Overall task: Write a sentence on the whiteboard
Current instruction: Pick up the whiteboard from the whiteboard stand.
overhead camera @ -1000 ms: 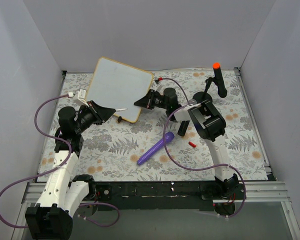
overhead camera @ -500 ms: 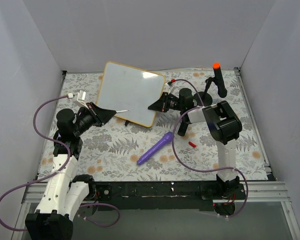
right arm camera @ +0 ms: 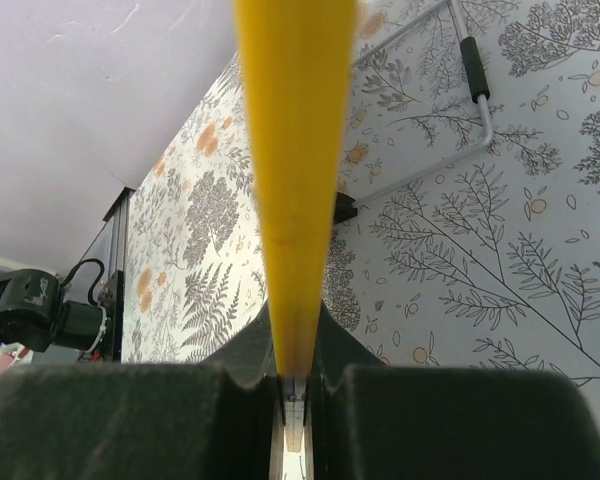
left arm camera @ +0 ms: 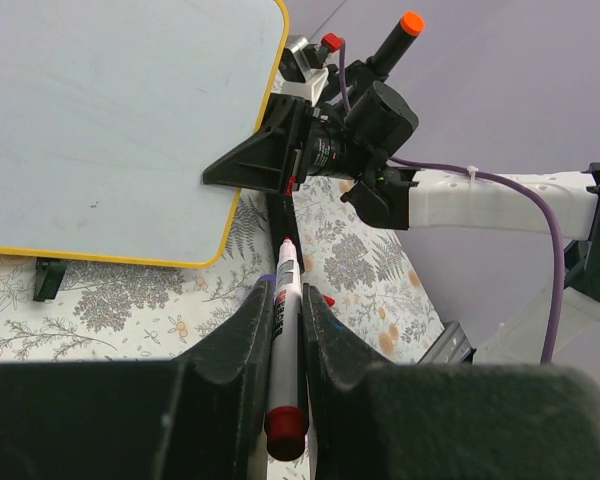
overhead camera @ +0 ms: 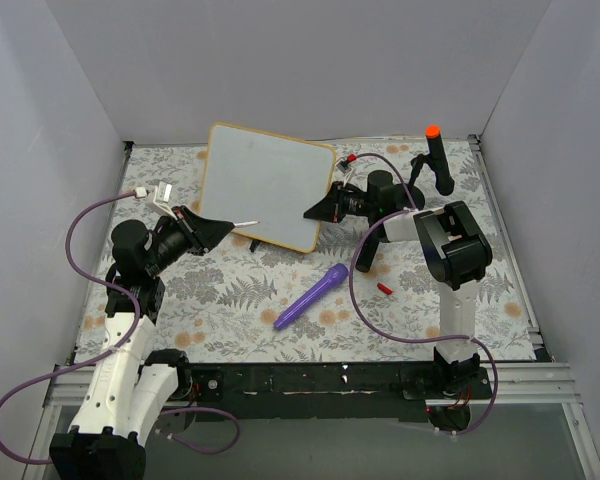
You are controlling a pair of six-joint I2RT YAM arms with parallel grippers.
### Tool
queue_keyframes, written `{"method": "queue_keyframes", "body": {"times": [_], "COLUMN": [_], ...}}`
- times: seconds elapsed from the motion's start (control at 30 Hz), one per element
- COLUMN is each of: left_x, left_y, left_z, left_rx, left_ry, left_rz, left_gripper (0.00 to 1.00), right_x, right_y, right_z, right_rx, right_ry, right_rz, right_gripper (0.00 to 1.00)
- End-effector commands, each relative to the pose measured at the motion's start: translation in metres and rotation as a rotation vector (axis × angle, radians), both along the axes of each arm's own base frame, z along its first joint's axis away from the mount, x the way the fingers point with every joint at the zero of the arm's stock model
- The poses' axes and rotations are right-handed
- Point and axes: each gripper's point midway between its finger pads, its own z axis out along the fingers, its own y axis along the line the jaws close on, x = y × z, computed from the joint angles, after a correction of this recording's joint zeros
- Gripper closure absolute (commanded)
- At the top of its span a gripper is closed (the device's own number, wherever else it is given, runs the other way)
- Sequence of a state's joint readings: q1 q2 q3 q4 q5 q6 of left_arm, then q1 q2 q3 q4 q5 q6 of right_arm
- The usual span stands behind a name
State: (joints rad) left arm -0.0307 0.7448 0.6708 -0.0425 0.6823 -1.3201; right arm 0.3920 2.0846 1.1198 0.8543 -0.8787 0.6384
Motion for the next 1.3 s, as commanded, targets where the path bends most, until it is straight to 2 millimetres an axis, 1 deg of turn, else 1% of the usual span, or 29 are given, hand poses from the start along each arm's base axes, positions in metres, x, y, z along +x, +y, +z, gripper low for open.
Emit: {"method": "queue_keyframes", "body": {"times": [0.0, 0.17, 0.27, 0.43, 0.57, 0.67, 0.87, 0.9, 0.93, 0.97, 1.0, 1.03, 1.1, 1.13, 1.27], "left_x": [-0.006, -0.003, -0.003, -0.003, -0.004, -0.004, -0.005, -0.005, -0.004, -0.005, -0.004, -0.004, -0.003, -0.002, 0.001], "left_y": [-0.003, -0.003, -0.003, -0.004, -0.005, -0.005, -0.005, -0.005, -0.005, -0.005, -0.004, -0.004, -0.004, -0.004, -0.004], "left_z": [0.017, 0.018, 0.025, 0.029, 0.028, 0.028, 0.027, 0.027, 0.026, 0.026, 0.025, 0.025, 0.024, 0.024, 0.021], "left_rx": [-0.002, -0.010, -0.014, -0.018, -0.022, -0.023, -0.026, -0.027, -0.025, -0.025, -0.024, -0.024, -0.023, -0.023, -0.022], "left_ry": [-0.047, -0.046, -0.056, -0.061, -0.058, -0.059, -0.055, -0.051, -0.051, -0.051, -0.047, -0.046, -0.044, -0.042, -0.033], "left_rz": [-0.020, -0.017, -0.018, -0.021, -0.024, -0.024, -0.026, -0.026, -0.026, -0.026, -0.023, -0.022, -0.022, -0.019, -0.016], "left_gripper": [1.00, 1.00, 1.00, 1.00, 1.00, 1.00, 1.00, 1.00, 1.00, 1.00, 1.00, 1.00, 1.00, 1.00, 1.00], "right_x": [-0.015, -0.013, -0.014, -0.010, -0.005, 0.002, 0.006, 0.008, 0.010, 0.010, 0.012, 0.013, 0.015, 0.015, 0.018], "right_y": [0.005, 0.004, 0.005, 0.005, 0.006, 0.007, 0.010, 0.011, 0.012, 0.014, 0.015, 0.015, 0.016, 0.018, 0.020], "right_z": [0.022, 0.033, 0.043, 0.065, 0.072, 0.065, 0.035, 0.034, 0.027, 0.024, 0.026, 0.019, 0.016, 0.011, 0.006], "right_rx": [0.028, 0.041, 0.054, 0.069, 0.058, 0.030, -0.007, -0.009, -0.013, -0.014, -0.011, -0.013, -0.006, -0.003, 0.008], "right_ry": [-0.125, -0.138, -0.150, -0.193, -0.210, -0.184, -0.099, -0.096, -0.083, -0.074, -0.080, -0.061, -0.060, -0.037, -0.037], "right_rz": [0.142, 0.175, 0.209, 0.210, 0.186, 0.165, 0.148, 0.145, 0.147, 0.151, 0.154, 0.157, 0.163, 0.165, 0.177], "right_gripper": [0.99, 0.99, 0.99, 0.99, 0.99, 0.99, 0.98, 0.97, 0.94, 0.93, 0.92, 0.91, 0.89, 0.88, 0.85]}}
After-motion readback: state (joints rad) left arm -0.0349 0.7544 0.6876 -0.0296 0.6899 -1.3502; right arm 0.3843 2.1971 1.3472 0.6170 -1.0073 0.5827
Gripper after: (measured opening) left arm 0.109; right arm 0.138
